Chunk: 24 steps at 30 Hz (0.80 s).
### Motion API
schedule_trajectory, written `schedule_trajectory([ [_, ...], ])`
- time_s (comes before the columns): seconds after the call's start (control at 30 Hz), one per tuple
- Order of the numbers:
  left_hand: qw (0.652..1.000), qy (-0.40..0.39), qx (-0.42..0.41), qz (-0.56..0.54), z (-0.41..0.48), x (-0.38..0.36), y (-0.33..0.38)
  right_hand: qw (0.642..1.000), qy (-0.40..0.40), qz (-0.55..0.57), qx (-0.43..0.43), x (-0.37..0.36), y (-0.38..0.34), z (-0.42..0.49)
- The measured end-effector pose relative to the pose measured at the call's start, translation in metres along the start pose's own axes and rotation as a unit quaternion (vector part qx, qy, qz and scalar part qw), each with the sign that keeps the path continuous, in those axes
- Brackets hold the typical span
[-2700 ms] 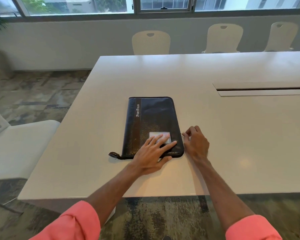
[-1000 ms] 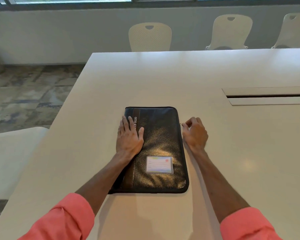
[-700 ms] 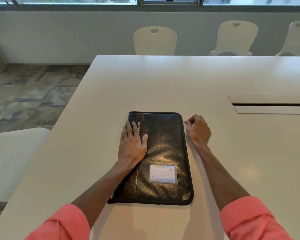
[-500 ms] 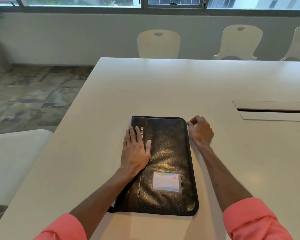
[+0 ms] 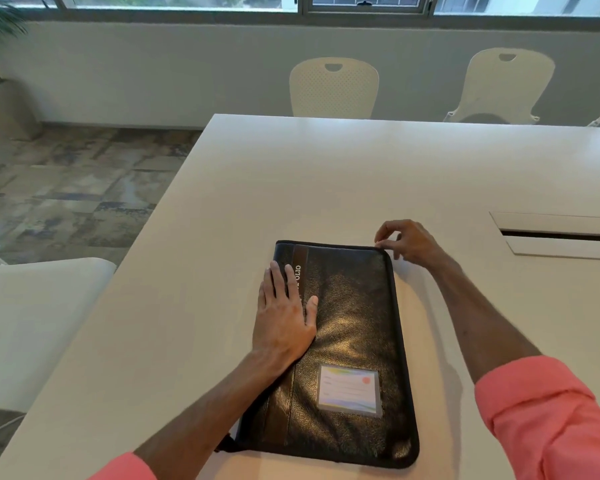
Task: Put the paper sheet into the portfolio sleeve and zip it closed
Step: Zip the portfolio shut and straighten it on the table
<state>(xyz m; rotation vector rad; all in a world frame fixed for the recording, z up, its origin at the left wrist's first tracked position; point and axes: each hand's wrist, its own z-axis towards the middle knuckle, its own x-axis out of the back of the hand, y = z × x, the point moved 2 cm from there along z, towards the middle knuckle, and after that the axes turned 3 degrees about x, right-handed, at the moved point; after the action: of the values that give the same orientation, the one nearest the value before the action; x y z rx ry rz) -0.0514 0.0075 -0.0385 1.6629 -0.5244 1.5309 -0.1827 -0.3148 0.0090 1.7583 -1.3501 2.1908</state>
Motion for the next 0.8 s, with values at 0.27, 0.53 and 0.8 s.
schedule_trajectory([
  [0.27, 1.0, -0.005, 0.002, -0.019, 0.002, 0.007, 0.0, 0.998, -0.025, -0.043, 0.037, -0.027, -0.023, 0.031],
  [0.53, 0.996, 0.032, -0.047, -0.068, 0.018, 0.019, -0.023, 0.996, -0.025, -0.057, 0.061, -0.044, -0.044, 0.039],
  [0.8, 0.993, -0.008, -0.054, -0.108, 0.02, 0.008, -0.025, 0.993, -0.034, -0.055, 0.099, -0.078, -0.092, 0.06],
])
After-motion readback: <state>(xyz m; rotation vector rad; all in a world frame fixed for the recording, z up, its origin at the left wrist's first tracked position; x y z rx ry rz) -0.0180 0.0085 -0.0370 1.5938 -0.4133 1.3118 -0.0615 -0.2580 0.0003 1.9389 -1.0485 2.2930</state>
